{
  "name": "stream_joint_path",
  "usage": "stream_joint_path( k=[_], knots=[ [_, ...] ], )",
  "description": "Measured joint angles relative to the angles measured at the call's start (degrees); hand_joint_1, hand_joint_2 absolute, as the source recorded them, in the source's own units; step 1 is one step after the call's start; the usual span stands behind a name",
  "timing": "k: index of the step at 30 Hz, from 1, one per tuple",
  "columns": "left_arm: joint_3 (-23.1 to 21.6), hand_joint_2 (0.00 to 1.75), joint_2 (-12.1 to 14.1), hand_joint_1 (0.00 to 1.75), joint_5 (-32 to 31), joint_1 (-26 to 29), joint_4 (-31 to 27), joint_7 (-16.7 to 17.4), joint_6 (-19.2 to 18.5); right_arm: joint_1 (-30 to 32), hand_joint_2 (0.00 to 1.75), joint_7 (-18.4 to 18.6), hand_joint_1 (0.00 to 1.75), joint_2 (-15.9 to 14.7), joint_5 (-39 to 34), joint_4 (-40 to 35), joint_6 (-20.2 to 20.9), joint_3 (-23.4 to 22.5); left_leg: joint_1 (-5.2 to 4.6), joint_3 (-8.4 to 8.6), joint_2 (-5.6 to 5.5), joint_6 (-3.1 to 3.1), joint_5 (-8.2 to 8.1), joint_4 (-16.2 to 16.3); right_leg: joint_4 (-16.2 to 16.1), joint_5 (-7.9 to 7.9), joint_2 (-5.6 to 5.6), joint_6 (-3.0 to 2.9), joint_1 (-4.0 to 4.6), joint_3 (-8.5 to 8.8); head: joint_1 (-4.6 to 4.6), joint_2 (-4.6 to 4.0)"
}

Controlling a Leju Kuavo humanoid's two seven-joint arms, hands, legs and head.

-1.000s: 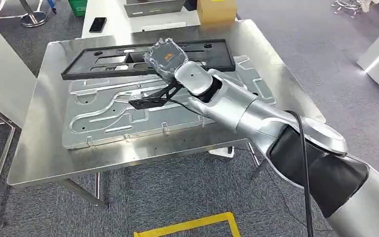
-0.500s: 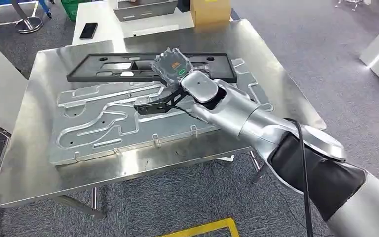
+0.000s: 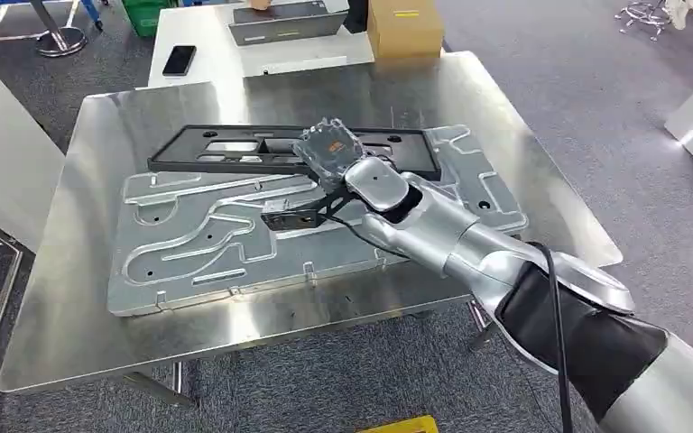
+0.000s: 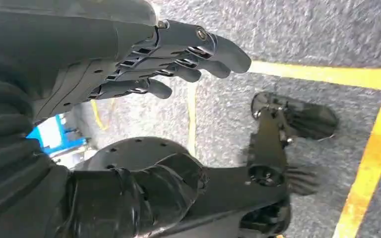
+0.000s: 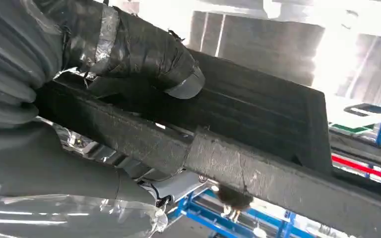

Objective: Take the parts from the cabinet and place them on the table.

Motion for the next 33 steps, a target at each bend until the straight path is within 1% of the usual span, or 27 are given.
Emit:
stream_joint_path(
  k=[1,2,3,4,5,7,8,9,11,12,13,15,16,17,19,20,21,22,23,24,26,27,28,29,31,32,33],
  knots=[
    [0.0,1.75,0.0,0.0,0.0,0.1,0.0,0.0,0.0,0.1,1.75,0.0,1.75,0.0,0.0,0.0,-0.1,-0.2,-0.02,0.04,-0.03,-0.3,-0.68,0.4,-4.4,2.05,-0.12,-0.18,0.04,1.37,-0.02,0.0],
    [0.0,1.75,0.0,0.0,-0.2,0.0,0.0,0.1,0.0,0.1,1.75,0.1,1.75,0.0,0.0,0.0,-0.6,-0.3,-0.47,-0.08,-0.04,-0.77,-1.11,0.9,-4.9,0.91,-0.08,-0.23,0.33,2.39,-0.13,0.0],
    [0.0,1.75,0.0,0.0,-0.4,-0.1,0.0,0.2,0.1,0.3,1.75,0.2,1.75,0.0,-0.1,-0.1,-1.1,-0.5,-0.39,-0.25,-0.11,-0.92,-1.28,1.0,-5.5,0.51,0.14,-0.62,0.23,2.54,-0.2,0.0],
    [0.0,1.75,0.0,0.0,-0.4,-0.1,0.0,0.2,0.1,0.7,1.75,0.3,1.75,0.0,-0.3,-0.3,-1.3,-0.5,-0.34,-0.16,-0.06,-1.14,-1.2,0.9,-5.7,0.47,0.21,-0.69,0.4,2.44,-0.33,0.0],
    [0.0,1.75,0.0,0.0,-0.4,-0.2,0.0,0.2,0.2,1.1,1.75,0.3,1.75,-0.1,-0.5,-0.3,-1.5,-0.6,-0.26,-0.03,-0.05,-1.28,-1.27,0.6,-5.6,0.26,0.25,-1.03,0.52,2.5,0.02,0.0],
    [-0.1,1.75,0.1,0.0,-0.5,-0.1,0.0,0.3,0.2,1.3,1.75,0.4,1.75,-0.1,-0.7,-0.4,-1.6,-0.7,-0.17,-0.26,0.11,-1.89,-2.3,1.2,-6.2,0.17,0.26,-1.62,0.07,3.08,-0.07,0.0],
    [-0.1,1.75,0.0,0.0,-0.5,-0.1,0.0,0.3,0.2,1.2,1.75,0.4,1.75,-0.1,-0.8,-0.5,-1.7,-0.9,-0.17,-1.26,0.31,-2.19,-3.28,3.5,-6.2,-0.02,0.27,-1.91,0.04,3.36,-0.29,0.0],
    [-0.1,1.75,0.0,0.0,-0.5,-0.2,0.0,0.3,0.2,1.2,1.75,0.4,1.75,-0.1,-0.9,-0.6,-2.0,-1.3,-0.07,-3.4,0.33,-2.46,-4.74,7.5,-6.3,-0.21,0.25,-2.15,0.08,3.55,-0.33,0.0],
    [-0.1,1.75,0.0,0.0,-0.6,-0.2,0.0,0.4,0.2,1.6,1.75,0.2,1.75,-0.1,-1.4,-0.7,-2.1,-1.7,0.0,-8.92,0.36,-2.8,-7.28,16.6,-6.2,-0.69,0.21,-2.38,0.25,4.14,-0.33,0.0],
    [-0.1,1.75,0.0,0.0,-0.6,-0.1,0.0,0.5,0.3,2.1,1.75,0.0,1.75,-0.1,-1.4,-0.7,-2.1,-1.7,0.0,-10.72,0.36,-2.79,-7.06,18.8,-6.2,-1.0,0.21,-2.39,0.33,4.53,-0.31,0.0],
    [-0.1,1.75,0.0,0.0,-0.5,-0.1,0.0,0.5,0.4,2.6,1.75,-0.1,1.75,-0.1,-1.4,-0.7,-2.2,-1.8,-0.01,-10.99,0.36,-2.67,-5.33,17.8,-6.2,-1.28,0.22,-2.42,0.42,5.01,-0.33,0.0],
    [-0.1,1.75,-0.1,0.0,0.6,-0.1,0.0,-0.2,0.3,3.4,1.75,-0.2,1.75,0.0,-1.4,-0.7,-2.4,-1.9,-0.12,-8.14,0.36,-1.97,0.63,9.6,-6.2,-1.9,0.33,-2.43,0.66,6.0,-0.33,0.0],
    [-0.1,1.75,-0.1,0.0,1.1,-0.1,0.0,-0.8,0.1,3.6,0.0,-0.4,0.0,0.0,-1.4,-0.7,-2.7,-1.9,-0.32,-5.87,0.35,-1.34,3.75,4.0,-6.3,-2.23,0.4,-2.42,0.72,6.52,-0.31,0.0],
    [0.0,1.75,0.0,0.0,1.5,-0.2,0.0,-1.6,0.0,3.7,0.0,-0.4,0.0,0.0,-1.4,-0.7,-3.1,-2.0,-0.7,-4.44,0.33,-0.58,3.34,1.9,-6.5,-2.42,0.4,-2.29,0.68,6.67,-0.15,0.0],
    [0.1,1.75,0.0,0.0,1.7,-0.4,0.0,-2.2,-0.1,3.9,0.0,-0.6,0.0,0.1,-1.4,-0.7,-3.3,-2.1,-1.15,-4.1,0.34,-0.02,3.09,0.5,-6.6,-2.34,0.49,-1.79,0.53,6.32,-0.33,0.0],
    [0.2,0.0,0.0,0.0,1.6,-0.4,0.0,-2.5,0.2,4.2,0.0,-0.6,0.0,0.1,-1.4,-0.7,-3.3,-2.2,-1.25,-4.1,0.3,0.08,3.02,0.5,-6.8,-2.39,0.47,-1.54,0.4,6.39,-0.28,0.0],
    [0.2,0.0,0.0,0.0,1.6,-0.4,0.0,-2.8,0.5,4.4,0.0,-0.7,0.0,0.1,-1.4,-0.7,-3.3,-2.2,-1.27,-3.79,0.3,0.23,3.09,0.0,-7.2,-2.35,0.48,-1.21,0.46,6.67,-0.28,0.0],
    [0.2,0.0,0.0,0.0,1.5,-0.2,0.0,-2.9,0.9,4.6,0.0,-0.7,0.0,0.0,-1.4,-0.8,-3.3,-2.4,-0.4,-2.72,0.49,0.25,3.58,-1.6,-6.9,-2.82,0.37,-0.96,0.57,6.68,-0.22,0.0],
    [0.2,0.0,0.0,0.0,1.5,-0.2,0.0,-2.9,1.0,4.6,0.0,-0.7,0.0,0.0,-1.4,-0.8,-3.3,-2.6,-0.53,-2.22,0.61,0.32,3.6,-2.1,-5.5,-3.7,0.25,-0.72,0.53,6.23,0.09,0.0],
    [0.2,0.0,0.0,0.0,1.6,-0.3,0.0,-2.9,1.0,4.5,0.0,-0.7,0.0,0.0,-1.3,-0.8,-3.3,-2.9,-0.51,-2.1,0.62,0.54,3.53,-2.1,-2.1,-5.61,0.24,-0.57,0.52,4.64,0.13,0.0],
    [0.3,0.0,0.0,0.0,1.7,-0.3,0.0,-2.7,1.1,4.8,0.0,-0.7,0.0,-0.1,-1.3,-0.8,-3.2,-3.0,-0.51,-1.98,0.63,0.75,3.25,-1.9,6.8,-9.05,0.2,-0.13,0.25,-0.13,0.11,0.0],
    [0.4,0.0,0.0,0.0,1.8,-0.3,0.0,-2.5,1.2,5.0,0.0,-0.7,0.0,-0.1,-1.3,-0.8,-3.1,-3.0,-0.49,-1.97,0.62,0.73,3.13,-1.8,9.7,-9.49,0.17,0.14,0.06,-2.07,0.15,0.0],
    [0.4,0.0,0.0,0.0,1.9,-0.3,0.0,-2.5,1.2,5.3,0.0,-0.7,0.0,-0.1,-1.2,-0.8,-3.1,-3.0,-0.37,-1.94,0.58,0.64,2.9,-1.6,9.7,-8.4,0.1,0.39,-0.16,-2.54,0.11,0.0],
    [0.4,0.0,0.0,0.0,1.9,-0.3,0.0,-2.5,1.2,5.3,0.0,-0.7,0.0,-0.1,-1.2,-0.8,-3.1,-3.0,-0.19,-1.93,0.5,0.35,2.58,-1.1,7.1,-6.1,0.05,0.65,-0.41,-1.61,0.15,0.0],
    [0.4,0.0,0.0,0.0,2.0,-0.2,0.0,-2.3,1.2,5.1,0.0,-0.7,0.0,-0.2,-1.2,-0.8,-3.1,-3.3,0.21,-1.95,0.32,-0.41,1.48,0.4,-2.4,-0.72,-0.16,1.17,-0.91,2.71,0.17,0.0],
    [0.4,0.0,0.0,0.0,2.0,-0.2,0.0,-2.1,1.3,5.2,0.0,-0.7,0.0,-0.2,-1.2,-0.8,-3.1,-3.3,0.26,-2.25,0.23,-0.87,0.94,1.1,-4.1,-1.75,-0.09,1.33,-0.84,3.67,0.13,0.0],
    [0.4,0.0,0.0,0.0,2.0,-0.3,0.0,-1.9,1.4,5.1,0.0,-0.7,0.0,-0.2,-1.2,-0.9,-3.1,-3.4,-0.17,-2.83,0.17,-1.32,0.48,2.4,-4.8,-1.72,0.17,0.62,-0.65,3.87,0.14,0.0]
  ],
)
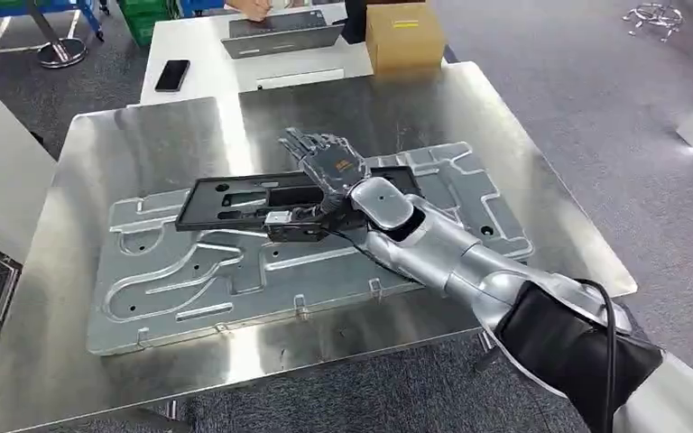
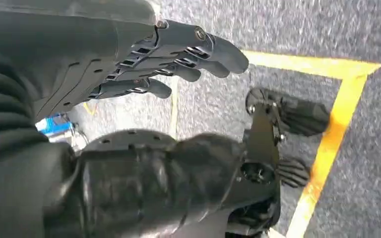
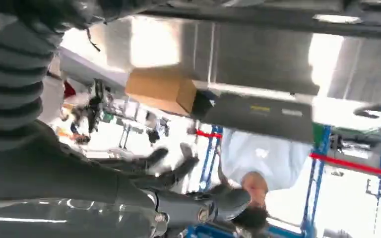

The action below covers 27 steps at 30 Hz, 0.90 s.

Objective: Take the parts from the cabinet and place them on the table.

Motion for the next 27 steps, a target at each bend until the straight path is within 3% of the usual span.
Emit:
stream_joint_path(
  k=[3,5,6,8,9,10,11,13,14,15,19,20,21,23,24,25,26,27],
  knots=[
    [0.0,0.0,-0.1,0.0,-1.7,0.2,0.0,0.4,-0.4,0.2,0.0,0.0,0.0,-0.2,0.0,-0.4,-0.4,-0.1,0.26,-0.01,0.01,-0.39,0.29,-0.6,0.4,0.1,0.05,-1.06,0.33,-0.29,0.04,0.0],
    [0.0,0.0,-0.1,0.0,-1.8,0.2,0.0,0.3,-0.7,0.2,0.0,0.2,0.0,-0.3,-0.1,-0.9,-0.5,-0.4,0.36,-0.47,0.19,-0.87,-0.94,0.6,0.1,0.29,0.05,-1.79,-0.08,-0.05,-0.05,0.0],
    [0.0,0.0,-0.2,0.0,-1.8,0.2,0.0,0.0,-0.9,0.2,0.0,0.2,0.0,-0.3,0.0,-1.2,-0.5,-0.6,0.4,-1.69,0.24,-1.17,-2.82,3.7,0.0,0.3,0.08,-2.0,-0.1,-0.02,-0.18,0.0],
    [0.0,0.0,-0.2,0.0,-1.7,0.1,0.0,-0.5,-1.4,0.2,0.0,0.2,0.0,-0.4,0.1,-1.6,-0.4,-0.8,0.57,-5.73,0.26,-1.49,-6.68,12.3,0.0,0.29,0.08,-2.1,0.08,-0.03,-0.16,0.0],
    [0.0,0.0,-0.2,0.0,-1.5,0.2,0.0,-0.5,-1.7,0.2,0.0,0.2,0.0,-0.4,0.2,-1.7,-0.2,-0.9,0.56,-7.6,0.26,-1.5,-7.73,15.9,0.0,0.27,0.07,-2.13,0.19,-0.04,-0.14,0.0],
    [0.0,0.0,-0.3,0.0,-1.5,0.2,0.0,-0.5,-1.7,0.2,0.0,0.2,0.0,-0.5,0.3,-1.8,0.0,-0.9,0.56,-8.19,0.25,-1.41,-7.27,16.8,0.0,0.26,0.07,-2.15,0.28,-0.02,-0.14,0.0],
    [0.0,0.0,-0.3,0.0,-1.5,0.2,0.0,-0.5,-1.7,0.2,0.0,0.2,0.0,-0.5,0.3,-2.0,0.1,-1.0,0.55,-7.38,0.25,-1.19,-5.6,14.8,0.0,0.25,0.08,-2.16,0.36,0.04,-0.14,0.0],
    [0.0,0.0,-0.3,0.0,-1.5,0.2,0.0,-0.5,-1.7,0.0,0.0,0.2,0.0,-0.7,0.4,-2.5,0.2,-1.1,0.4,-2.69,0.23,-0.42,-0.8,5.5,0.1,0.3,0.13,-2.17,0.44,0.33,-0.12,0.0],
    [0.0,0.0,-0.3,0.0,-1.5,0.2,0.0,-0.5,-1.7,-0.2,0.0,0.3,0.0,-0.7,0.4,-2.7,0.3,-1.1,0.2,-0.42,0.2,0.07,0.6,0.8,0.0,0.3,0.16,-2.17,0.36,0.4,-0.16,0.0],
    [0.0,0.0,-0.3,0.0,-1.5,0.1,0.0,-0.6,-1.7,-0.4,0.0,0.4,0.0,-0.8,0.4,-2.8,0.4,-1.1,-0.14,0.68,0.13,0.17,-0.09,-0.1,0.0,0.41,0.22,-1.95,0.6,0.23,-0.09,0.0],
    [0.0,0.0,-0.2,0.0,-1.7,0.1,0.0,-0.2,-2.0,-0.2,0.0,0.5,0.0,-1.2,0.6,-3.0,0.9,-1.1,-0.53,0.41,0.19,0.93,1.19,-1.7,-1.0,1.33,0.34,-0.44,0.26,0.17,-0.1,0.0],
    [0.0,0.0,-0.3,0.0,-1.7,0.1,0.0,0.0,-2.0,-0.3,0.0,0.7,0.0,-1.5,0.7,-3.1,1.0,-1.1,0.06,0.67,0.61,1.03,1.89,-2.5,-0.2,0.25,0.11,-0.31,0.26,0.06,0.06,0.0],
    [0.0,0.0,-0.3,0.0,-1.8,0.0,0.0,0.2,-2.1,-0.4,0.0,0.7,0.0,-1.8,0.9,-3.1,1.1,-1.1,-0.07,0.51,0.57,1.46,2.33,-3.0,1.7,-2.13,-0.1,-0.26,0.35,-0.72,0.12,0.0],
    [0.0,0.0,-0.3,0.0,-2.1,0.0,0.0,0.3,-2.2,-0.2,0.0,0.9,0.0,-2.1,1.3,-3.1,1.3,-1.1,-0.17,-0.21,0.65,1.86,2.79,-2.9,9.9,-7.47,-0.09,-0.08,0.37,-3.56,0.12,0.0],
    [0.0,0.0,-0.3,0.0,-2.4,0.0,0.0,0.3,-2.4,0.1,0.0,0.9,0.0,-2.2,1.4,-3.2,1.4,-1.1,-0.25,-0.66,0.67,1.92,3.05,-2.9,13.8,-9.2,-0.1,0.07,0.31,-4.77,0.12,0.0],
    [0.0,0.0,-0.3,0.0,-2.4,0.0,0.0,0.3,-2.5,0.4,0.0,1.0,0.0,-2.5,1.5,-3.3,1.5,-1.1,-0.29,-1.13,0.66,1.93,3.33,-2.7,15.5,-9.54,-0.1,0.18,0.29,-5.01,0.15,0.0],
    [0.0,0.0,-0.3,0.0,-2.4,0.0,0.0,0.3,-2.6,0.6,0.0,1.1,0.0,-2.8,1.6,-3.5,1.6,-1.1,-0.29,-1.64,0.6,1.88,3.59,-2.5,14.7,-8.7,-0.11,0.25,0.26,-4.05,0.17,0.0],
    [0.0,0.0,-0.3,0.0,-2.4,0.1,0.0,0.3,-2.6,0.7,0.0,1.1,0.0,-2.8,1.6,-3.8,1.7,-1.1,-0.28,-2.17,0.55,1.8,3.82,-2.2,11.5,-6.9,-0.13,0.27,0.18,-1.86,0.19,0.0]
  ],
)
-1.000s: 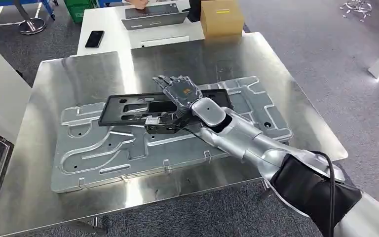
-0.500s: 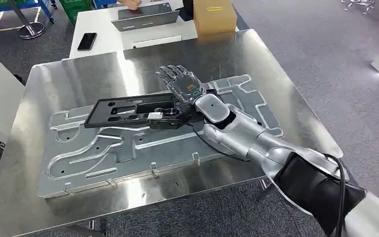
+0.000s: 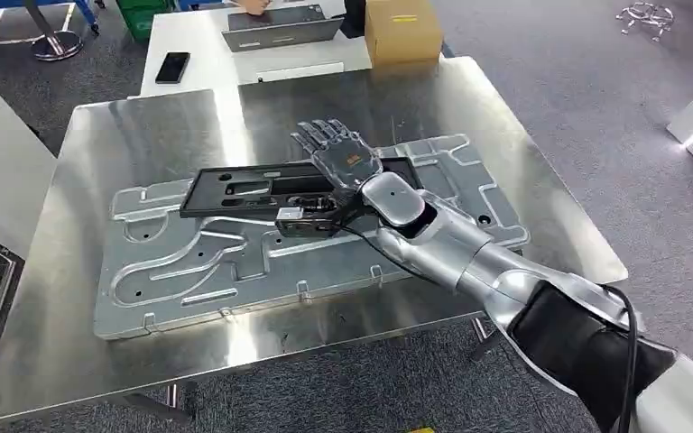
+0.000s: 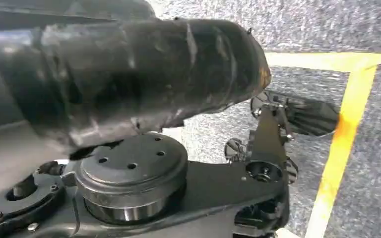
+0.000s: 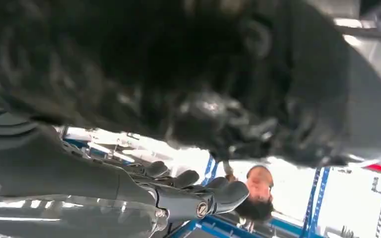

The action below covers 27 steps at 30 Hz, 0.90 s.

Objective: Take the parts from the cabinet and place them on the table.

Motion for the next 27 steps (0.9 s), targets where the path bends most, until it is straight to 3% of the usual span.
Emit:
stream_joint_path(
  k=[2,3,4,5,7,8,10,12,13,14,15,17,21,22,23,24,25,26,27],
  knots=[
    [0.0,0.0,0.0,0.0,0.0,0.0,0.0,0.0,0.0,-0.3,0.0,0.3,0.0,-0.3,0.2,-0.7,0.1,0.0,0.06,-1.01,-0.05,-0.33,0.26,1.0,-10.4,3.28,-0.09,-0.09,-0.07,6.64,0.0,0.0],
    [0.0,0.0,0.0,0.0,0.0,0.0,0.0,-0.1,0.0,-0.3,0.0,0.5,0.0,-0.3,0.3,-1.1,0.3,0.0,-0.1,-1.62,-0.1,-0.69,0.48,1.3,-11.6,2.34,0.0,-0.42,0.24,7.31,-0.13,0.0],
    [0.0,0.0,0.0,0.0,0.0,0.0,0.0,0.0,0.0,-0.3,0.0,0.6,0.0,-0.3,0.4,-1.4,0.5,0.0,-0.12,-1.54,-0.09,-0.96,0.67,1.4,-11.3,3.91,0.24,-0.64,0.53,6.62,-0.11,0.0],
    [0.0,0.0,0.0,0.0,-0.1,0.0,0.0,0.0,0.0,-0.3,0.0,0.6,0.0,-0.3,0.5,-1.5,0.6,0.0,-0.13,-1.59,-0.16,-1.35,1.06,1.5,-11.8,3.65,0.19,-0.73,0.46,6.6,0.02,0.0],
    [0.0,0.0,0.0,0.0,-0.1,0.0,0.0,0.0,0.1,-0.3,0.0,0.6,0.0,-0.3,0.7,-1.8,0.9,0.0,-0.01,-2.08,-0.32,-1.97,1.99,1.2,-11.9,4.35,0.12,-1.66,0.6,6.04,0.09,0.0],
    [0.0,0.0,0.0,0.0,-0.1,0.1,0.0,0.0,0.2,-0.5,0.0,0.7,0.0,-0.4,0.7,-1.9,0.9,0.0,0.27,-2.58,-0.28,-2.24,1.45,1.6,-12.2,5.1,-0.07,-2.34,0.21,5.44,0.06,0.0],
    [0.0,0.0,-0.1,0.0,-0.1,0.2,0.0,0.1,0.2,-0.5,0.0,0.7,0.0,-0.3,0.8,-2.4,0.9,0.0,0.45,-4.36,-0.24,-3.0,-4.72,6.2,-12.3,6.33,-0.06,-2.85,0.16,4.11,-0.11,0.0],
    [0.0,0.0,-0.1,0.0,-0.1,0.0,0.0,0.1,0.2,-0.5,0.0,0.8,0.0,-0.4,0.8,-2.4,0.9,0.0,0.66,-6.24,-0.22,-3.45,-10.19,14.5,-12.3,7.49,-0.08,-2.91,0.23,2.52,-0.11,0.0],
    [0.0,0.0,-0.1,0.0,-0.1,0.0,0.0,0.1,0.3,-0.4,0.0,0.8,0.0,-0.4,0.8,-2.4,0.9,0.0,0.68,-6.53,-0.22,-3.5,-10.94,17.7,-12.2,8.13,-0.12,-2.88,0.27,1.59,-0.11,0.0],
    [0.0,0.0,-0.1,0.0,-0.1,0.0,0.0,0.2,0.4,-0.4,0.0,0.8,0.0,-0.4,0.9,-2.4,0.9,0.0,0.68,-5.85,-0.23,-3.44,-10.01,18.5,-12.2,8.7,-0.13,-2.84,0.28,0.78,-0.13,0.0],
    [-0.1,0.0,-0.1,0.0,-0.2,0.0,0.0,0.3,0.5,-0.3,0.0,0.8,0.0,-0.5,0.9,-2.4,0.9,0.0,0.68,-3.95,-0.23,-3.3,-8.13,17.1,-12.2,9.29,-0.13,-2.77,0.28,-0.03,-0.11,0.0],
    [-0.1,0.0,0.0,0.0,-0.2,0.0,0.0,0.3,0.5,-0.2,0.0,0.8,0.0,-0.6,1.0,-2.4,0.8,0.0,0.63,1.57,-0.23,-2.96,-5.44,10.5,-12.2,10.18,-0.11,-2.56,0.26,-1.07,-0.13,0.0],
    [-0.1,0.0,0.0,0.0,-0.2,0.0,0.0,0.3,0.5,-0.2,0.0,0.8,0.0,-0.7,1.0,-2.4,0.9,0.0,0.63,2.05,-0.24,-2.93,-5.36,9.9,-12.2,10.24,-0.11,-2.55,0.26,-1.13,-0.13,0.0],
    [-0.1,0.0,0.0,0.0,-0.2,0.0,0.0,0.3,0.6,-0.2,0.0,0.8,0.0,-0.7,1.0,-2.5,0.9,0.0,0.63,3.03,-0.24,-2.86,-5.28,8.6,-12.2,10.37,-0.11,-2.51,0.26,-1.23,-0.13,0.0],
    [-0.1,0.0,0.0,0.0,-0.2,-0.2,0.0,0.3,0.6,-0.2,0.0,0.9,0.0,-0.8,1.0,-2.7,0.9,0.0,0.57,5.67,-0.24,-2.65,-6.3,4.8,-12.1,10.69,-0.13,-2.34,0.24,-1.36,-0.11,0.0],
    [-0.1,0.0,0.1,0.0,-0.3,-0.3,0.0,0.3,0.7,-0.2,0.0,1.0,0.0,-1.2,1.0,-2.9,0.9,-0.2,0.02,8.73,-0.36,-2.3,-8.45,-0.4,-12.3,11.25,-0.24,-1.81,0.31,-1.65,-0.02,0.0],
    [-0.1,0.0,0.1,0.0,-0.4,-0.3,0.0,0.3,0.9,-0.1,0.0,1.0,0.0,-1.7,1.4,-3.3,0.9,-0.2,-0.15,7.58,-0.21,-1.12,-6.15,-1.4,-13.8,13.28,-0.11,-0.34,0.35,-1.34,-0.09,0.0],
    [-0.1,0.0,0.1,0.0,-0.4,-0.3,0.0,0.2,0.9,-0.1,0.0,1.1,0.0,-2.1,1.4,-3.4,1.0,-0.2,0.15,7.76,0.22,-0.66,-5.1,-1.8,-12.7,11.01,-0.24,-0.26,0.19,-1.99,-0.11,0.0],
    [-0.2,0.0,0.1,0.0,-0.4,-0.3,0.0,0.2,0.8,-0.1,0.0,1.1,0.0,-2.3,1.4,-3.4,1.0,-0.2,0.14,6.99,0.27,0.01,-4.49,-2.0,-9.8,7.24,-0.2,-0.31,0.32,-2.78,0.29,0.0]
  ],
)
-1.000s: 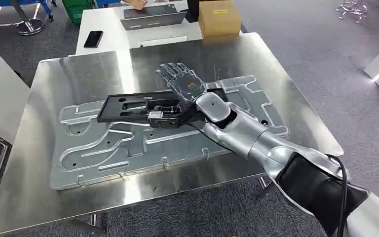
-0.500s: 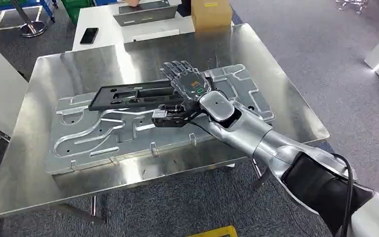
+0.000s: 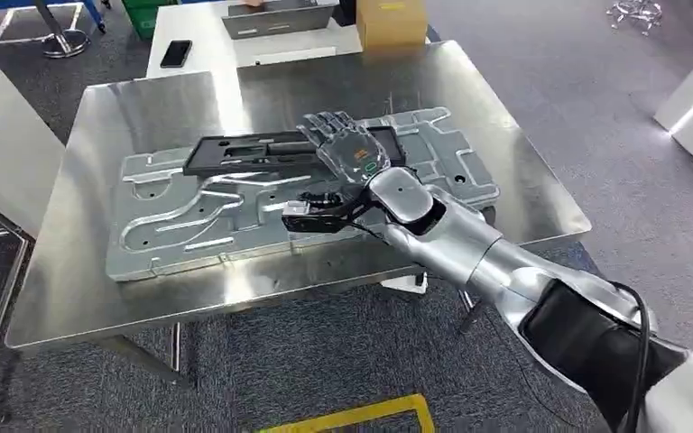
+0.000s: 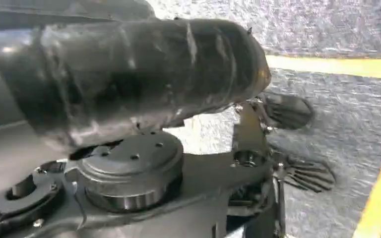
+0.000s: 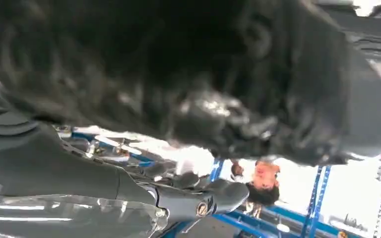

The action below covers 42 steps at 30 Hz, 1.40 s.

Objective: Take the parts from the cabinet and place them on the table.

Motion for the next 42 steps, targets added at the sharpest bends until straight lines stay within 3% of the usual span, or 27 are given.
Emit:
stream_joint_path(
  k=[2,3,4,5,7,9,13,14,15,17,18,19,21,22,23,24,25,28,29,32,33,34,36,37,38,40,42],
  knots=[
    [0.0,0.0,0.0,0.0,0.0,0.0,0.0,-0.1,0.0,0.2,0.0,0.0,0.0,-0.1,0.2,0.0,0.0,0.0,-0.21,-1.53,0.15,0.35,1.29,0.1,8.3,-6.18,-0.03,0.17,0.0,-1.88,-0.02,0.0],
    [0.0,0.0,0.0,0.0,0.0,0.0,0.0,-0.1,-0.1,0.4,0.0,0.0,0.0,-0.3,0.3,-0.1,0.1,0.0,-0.3,-2.36,0.15,0.39,1.88,0.2,11.9,-7.17,-0.04,0.27,-0.05,-2.43,0.0,0.0],
    [0.0,0.0,0.0,0.0,0.0,0.0,0.0,-0.1,-0.1,0.6,0.0,0.0,0.0,-0.5,0.4,-0.2,0.2,0.0,-0.33,-3.29,0.13,0.35,2.45,0.4,13.9,-6.38,-0.04,0.33,-0.08,-2.3,0.04,0.0],
    [0.0,0.0,0.0,0.0,0.1,0.1,0.0,-0.1,-0.1,0.7,0.0,0.1,0.0,-0.7,0.5,-0.2,0.4,0.0,-0.33,-4.37,0.1,0.25,2.96,0.8,13.4,-4.28,-0.05,0.41,-0.16,-0.99,0.02,0.0],
    [0.0,0.0,0.0,0.0,0.3,0.1,0.0,0.0,-0.1,0.7,0.0,0.2,0.0,-0.8,0.6,-0.5,0.4,0.0,-0.3,-6.4,0.05,-0.18,3.69,1.9,6.8,-0.9,-0.06,0.45,-0.39,4.42,0.02,0.0],
    [0.0,0.0,0.0,0.0,0.3,0.0,0.0,-0.1,0.0,0.4,0.0,0.5,0.0,-0.9,0.8,-1.0,0.5,0.0,-0.6,-8.01,0.02,-0.78,4.07,3.4,-2.2,-4.27,0.03,0.18,0.03,10.32,0.04,0.0],
    [0.0,0.0,0.0,0.0,0.3,0.2,0.0,-0.2,-0.1,0.5,0.0,0.5,0.0,-1.0,1.1,-1.4,0.8,-0.1,-0.2,-8.59,-0.29,-2.11,5.86,3.2,-2.6,-2.92,-0.02,-1.56,0.19,9.06,0.17,0.0],
    [0.0,0.0,0.0,0.0,0.3,0.3,0.0,-0.3,-0.1,0.3,0.0,0.5,0.0,-1.0,1.1,-1.4,0.9,-0.1,0.11,-9.13,-0.35,-2.43,4.1,4.0,-2.8,-2.14,-0.25,-2.05,0.01,8.7,0.13,0.0],
    [0.0,0.0,-0.1,0.0,0.3,0.4,0.0,-0.3,-0.2,0.3,0.0,0.6,0.0,-1.2,1.2,-1.6,1.0,-0.1,0.17,-10.18,-0.3,-2.89,0.44,6.4,-2.9,-1.41,-0.21,-2.54,-0.06,7.78,-0.07,0.0],
    [0.0,0.0,-0.1,0.0,0.2,0.3,0.0,-0.3,-0.1,0.2,0.0,0.6,0.0,-1.2,1.3,-1.7,1.0,-0.1,0.46,-11.97,-0.26,-3.46,-5.83,14.1,-2.8,0.01,-0.22,-2.64,0.0,6.05,-0.09,0.0],
    [0.0,0.0,-0.1,0.0,0.2,0.3,0.0,-0.2,-0.1,0.3,0.0,0.6,0.0,-1.2,1.4,-1.7,1.0,-0.1,0.52,-12.58,-0.26,-3.61,-7.38,18.0,-2.8,0.73,-0.22,-2.61,0.05,5.07,-0.16,0.0],
    [0.0,0.0,-0.1,0.0,0.2,0.3,0.0,-0.2,0.0,0.4,0.0,0.5,0.0,-1.2,1.5,-1.7,1.0,-0.1,0.53,-12.52,-0.27,-3.63,-6.97,20.3,-2.8,1.41,-0.22,-2.57,0.08,4.14,-0.11,0.0],
    [0.0,0.0,-0.1,0.0,0.3,0.3,0.0,-0.2,0.0,0.5,0.0,0.5,0.0,-1.2,1.5,-1.7,1.1,-0.1,0.52,-9.43,-0.28,-3.42,-2.75,18.5,-2.7,2.79,-0.24,-2.42,0.08,2.25,-0.11,0.0],
    [0.0,0.0,-0.1,0.0,0.3,0.2,0.0,-0.4,-0.1,0.4,0.0,0.5,0.0,-1.2,1.5,-1.7,1.1,-0.1,0.51,-6.28,-0.28,-3.23,-1.04,14.7,-2.7,3.48,-0.24,-2.28,0.06,1.43,-0.13,0.0],
    [-0.1,0.0,-0.1,0.0,0.3,0.1,0.0,-0.5,-0.2,0.4,0.0,0.5,0.0,-1.2,1.6,-1.8,1.1,-0.1,0.5,-2.38,-0.28,-2.98,-1.09,9.8,-2.6,4.07,-0.23,-2.11,0.06,1.01,-0.11,0.0],
    [-0.1,0.0,-0.1,0.0,0.3,0.0,0.0,-0.6,-0.2,0.3,0.0,0.6,0.0,-1.3,1.6,-2.1,1.1,-0.1,0.28,1.69,-0.28,-2.66,-3.95,4.1,-2.7,4.5,-0.26,-1.78,0.15,0.72,-0.11,0.0],
    [-0.1,0.0,0.1,0.0,0.3,-0.1,0.0,-0.8,-0.2,0.2,0.0,0.6,0.0,-1.4,1.6,-2.2,1.1,-0.1,-0.09,3.03,-0.44,-2.37,-4.68,1.2,-2.7,4.97,-0.42,-1.45,0.1,0.74,0.06,0.0],
    [-0.1,0.0,0.1,0.0,0.3,-0.1,0.0,-0.8,-0.6,0.1,0.0,0.5,0.0,-1.5,1.6,-2.4,1.3,-0.1,-0.49,1.92,-0.42,-1.26,-2.91,1.2,-4.3,7.12,-0.41,-0.27,-0.12,1.09,-0.29,0.0],
    [-0.1,0.0,0.1,0.0,0.3,-0.1,0.0,-0.8,-0.7,0.1,0.0,0.5,0.0,-2.1,1.6,-2.4,1.4,-0.1,0.21,1.94,0.0,-0.74,-1.66,0.3,-3.7,6.26,-0.37,-0.05,-0.13,0.7,-0.24,0.0],
    [-0.1,0.0,0.0,0.0,0.3,-0.1,0.0,-0.8,-0.9,0.0,0.0,0.5,0.0,-2.3,1.6,-2.5,1.5,-0.1,-0.08,-0.72,0.2,0.27,0.75,0.0,5.7,-4.64,-0.26,0.07,0.07,-1.92,0.15,0.0],
    [-0.1,0.0,0.0,0.0,0.3,-0.1,0.0,-0.7,-0.9,0.1,0.0,0.5,0.0,-2.4,1.6,-2.5,1.6,-0.1,-0.2,-1.68,0.18,0.34,1.5,0.1,9.9,-6.69,-0.27,0.15,0.07,-2.47,0.08,0.0],
    [-0.1,0.0,0.0,0.0,0.3,-0.1,0.0,-0.6,-1.0,0.2,0.0,0.5,0.0,-2.5,1.6,-2.5,1.7,-0.1,-0.24,-2.75,0.17,0.29,2.25,0.2,13.1,-6.46,-0.27,0.22,0.07,-2.65,0.19,0.0],
    [-0.1,0.0,0.0,0.0,0.3,0.0,0.0,-0.3,-1.0,0.3,0.0,0.5,0.0,-2.5,1.6,-2.6,2.0,-0.1,-0.26,-4.92,0.15,0.04,3.54,0.6,13.7,-2.01,-0.28,0.21,0.05,-0.73,0.17,0.0],
    [-0.1,0.0,0.0,0.0,0.3,0.0,0.0,-0.2,-1.0,0.3,0.0,0.5,0.0,-2.5,1.7,-2.6,2.1,-0.1,-0.25,-6.11,0.14,-0.16,4.09,1.1,11.0,-0.09,-0.28,0.17,0.01,1.88,0.15,0.0],
    [-0.1,0.0,0.0,0.0,0.3,-0.1,0.0,-0.1,-0.9,0.2,0.0,0.5,0.0,-2.5,1.7,-2.8,2.1,-0.1,-0.24,-7.06,0.12,-0.43,4.48,1.7,6.5,0.03,-0.25,0.09,-0.1,5.59,0.19,0.0],
    [-0.1,0.0,0.0,0.0,0.4,0.0,0.0,0.0,-0.7,0.0,0.0,0.5,0.0,-2.5,1.8,-3.3,2.1,-0.2,-0.44,-8.3,0.09,-0.97,4.9,3.1,-3.5,-5.37,0.09,-0.25,0.33,12.16,-0.09,0.0],
    [-0.1,0.0,0.0,0.0,0.4,0.0,0.0,0.0,-0.6,0.1,0.0,0.5,0.0,-2.5,1.9,-3.5,2.3,-0.2,-0.35,-8.62,0.02,-1.52,6.13,2.9,-3.3,-4.92,-0.04,-0.65,0.6,11.52,0.28,0.0]
  ],
)
